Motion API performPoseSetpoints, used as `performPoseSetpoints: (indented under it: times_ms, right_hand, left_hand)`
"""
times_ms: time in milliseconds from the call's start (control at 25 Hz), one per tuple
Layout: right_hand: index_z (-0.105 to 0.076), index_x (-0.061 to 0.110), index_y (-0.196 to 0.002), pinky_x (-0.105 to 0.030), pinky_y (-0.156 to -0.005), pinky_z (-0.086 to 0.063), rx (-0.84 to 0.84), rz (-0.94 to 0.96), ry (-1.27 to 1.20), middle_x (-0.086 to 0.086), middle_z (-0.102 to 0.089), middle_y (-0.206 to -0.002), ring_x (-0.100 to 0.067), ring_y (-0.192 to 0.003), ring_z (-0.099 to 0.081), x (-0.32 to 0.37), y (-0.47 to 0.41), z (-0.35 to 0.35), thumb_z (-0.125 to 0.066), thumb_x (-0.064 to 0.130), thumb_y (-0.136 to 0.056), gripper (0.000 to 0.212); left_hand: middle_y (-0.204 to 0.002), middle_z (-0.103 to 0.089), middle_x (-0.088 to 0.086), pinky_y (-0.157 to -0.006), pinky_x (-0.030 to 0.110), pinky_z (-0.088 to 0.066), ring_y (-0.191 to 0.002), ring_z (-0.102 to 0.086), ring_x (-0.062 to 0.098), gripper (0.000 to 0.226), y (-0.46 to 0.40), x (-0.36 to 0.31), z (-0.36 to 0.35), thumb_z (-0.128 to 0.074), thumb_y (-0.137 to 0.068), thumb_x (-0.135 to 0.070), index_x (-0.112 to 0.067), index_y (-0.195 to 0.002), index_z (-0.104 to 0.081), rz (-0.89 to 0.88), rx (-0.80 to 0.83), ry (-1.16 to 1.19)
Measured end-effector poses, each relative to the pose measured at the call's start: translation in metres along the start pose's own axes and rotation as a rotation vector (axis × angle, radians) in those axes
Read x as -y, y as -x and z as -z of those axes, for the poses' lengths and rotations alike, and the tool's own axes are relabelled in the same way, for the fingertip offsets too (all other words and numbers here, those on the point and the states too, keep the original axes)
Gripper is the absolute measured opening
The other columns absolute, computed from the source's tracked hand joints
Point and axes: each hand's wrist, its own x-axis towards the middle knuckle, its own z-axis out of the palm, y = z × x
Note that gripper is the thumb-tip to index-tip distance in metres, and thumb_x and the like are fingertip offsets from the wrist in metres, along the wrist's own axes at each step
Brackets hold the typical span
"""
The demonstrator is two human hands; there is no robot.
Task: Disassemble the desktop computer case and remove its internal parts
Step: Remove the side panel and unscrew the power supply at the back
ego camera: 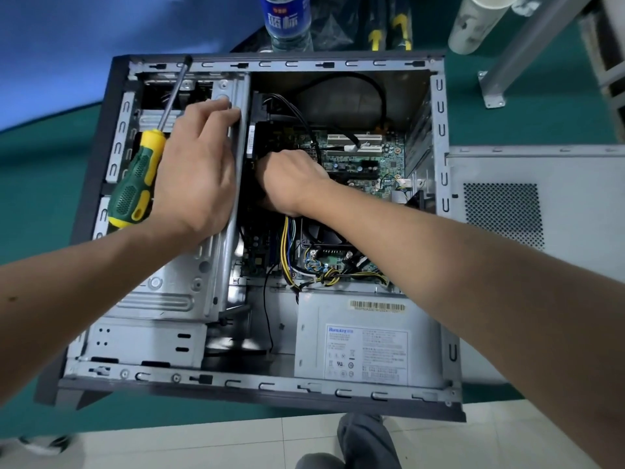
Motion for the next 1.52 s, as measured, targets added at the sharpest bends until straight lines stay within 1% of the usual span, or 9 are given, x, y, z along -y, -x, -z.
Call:
performPoseSetpoints:
  times_ms: [360,480,600,720,880,1000,1200,1320,1520]
  right_hand:
    - [-0.059,0.013,-0.08,-0.031,-0.063,-0.039,-0.01,0.08,0.041,-0.012,-0.065,-0.086,-0.035,-0.079,-0.061,0.0014,0.0007,0.0056,-0.057,0.009,-0.087,0.008]
    - [-0.059,0.014,-0.083,-0.031,-0.064,-0.037,-0.025,0.065,0.007,-0.012,-0.068,-0.095,-0.034,-0.085,-0.063,0.0003,0.0006,0.0057,-0.058,0.015,-0.089,0.005]
    - [-0.051,0.017,-0.083,-0.03,-0.065,-0.038,-0.008,-0.003,-0.081,-0.012,-0.068,-0.098,-0.034,-0.09,-0.065,0.0012,0.0005,0.0048,-0.058,0.013,-0.087,0.01]
    - [-0.06,0.015,-0.091,-0.029,-0.066,-0.041,0.009,-0.039,-0.111,-0.013,-0.069,-0.099,-0.035,-0.092,-0.066,0.0011,0.0008,0.004,-0.061,0.013,-0.087,0.005]
    - [-0.057,0.017,-0.086,-0.029,-0.065,-0.038,-0.015,-0.013,-0.08,-0.012,-0.069,-0.097,-0.034,-0.084,-0.063,0.0006,0.0035,0.0039,-0.056,0.011,-0.087,0.006]
    - [-0.064,0.013,-0.091,-0.03,-0.066,-0.039,-0.024,0.035,-0.02,-0.012,-0.069,-0.098,-0.035,-0.09,-0.064,0.0007,0.0008,0.0024,-0.058,0.018,-0.09,0.007]
    - [-0.052,0.013,-0.076,-0.031,-0.066,-0.041,0.003,0.059,-0.032,-0.011,-0.057,-0.083,-0.034,-0.079,-0.058,-0.0006,-0.0038,0.0014,-0.059,0.013,-0.088,0.014]
    - [-0.061,0.012,-0.085,-0.032,-0.067,-0.042,-0.008,0.053,-0.021,-0.013,-0.066,-0.094,-0.036,-0.084,-0.062,0.0008,-0.0037,0.0002,-0.06,0.016,-0.089,0.006]
    - [-0.063,0.011,-0.094,-0.031,-0.066,-0.039,0.004,0.015,-0.033,-0.012,-0.068,-0.101,-0.034,-0.091,-0.064,0.0005,-0.004,0.0001,-0.059,0.016,-0.088,0.009]
  left_hand:
    - [-0.144,-0.042,0.015,-0.11,0.034,-0.032,-0.133,-0.039,0.028,0.042,-0.0009,0.0019,-0.0011,-0.033,-0.1,-0.016,-0.003,-0.138,-0.046,0.006,-0.007,-0.008]
    - [-0.144,-0.042,0.016,-0.11,0.035,-0.032,-0.134,-0.038,0.029,0.042,-0.0019,0.002,0.0004,-0.034,-0.099,-0.015,-0.002,-0.138,-0.046,0.003,-0.005,-0.006]
    - [-0.144,-0.042,0.016,-0.111,0.037,-0.033,-0.133,-0.039,0.029,0.042,-0.0012,0.0017,-0.0001,-0.034,-0.099,-0.014,-0.003,-0.138,-0.046,0.008,-0.005,-0.006]
    - [-0.143,-0.042,0.017,-0.11,0.038,-0.034,-0.133,-0.04,0.03,0.042,-0.0012,0.0008,-0.0002,-0.035,-0.098,-0.014,-0.003,-0.137,-0.047,0.01,-0.01,-0.005]
    - [-0.143,-0.043,0.017,-0.11,0.037,-0.034,-0.132,-0.04,0.03,0.042,-0.0006,0.0014,-0.0014,-0.034,-0.098,-0.015,-0.003,-0.137,-0.047,0.009,-0.015,-0.009]
    - [-0.143,-0.042,0.015,-0.11,0.037,-0.034,-0.133,-0.04,0.029,0.043,-0.0004,0.0018,-0.0014,-0.034,-0.098,-0.016,-0.004,-0.137,-0.047,0.006,-0.009,-0.007]
    - [-0.144,-0.042,0.015,-0.11,0.038,-0.034,-0.133,-0.039,0.029,0.043,-0.0014,0.0025,-0.0008,-0.034,-0.097,-0.015,-0.005,-0.137,-0.047,0.012,-0.01,-0.011]
    - [-0.144,-0.042,0.015,-0.11,0.039,-0.035,-0.133,-0.039,0.029,0.042,-0.0015,0.0027,-0.0005,-0.035,-0.098,-0.015,-0.005,-0.137,-0.047,0.012,-0.01,-0.005]
    - [-0.144,-0.042,0.015,-0.11,0.038,-0.034,-0.133,-0.039,0.029,0.043,-0.0011,0.0021,0.0002,-0.035,-0.098,-0.015,-0.004,-0.138,-0.047,0.011,-0.008,-0.003]
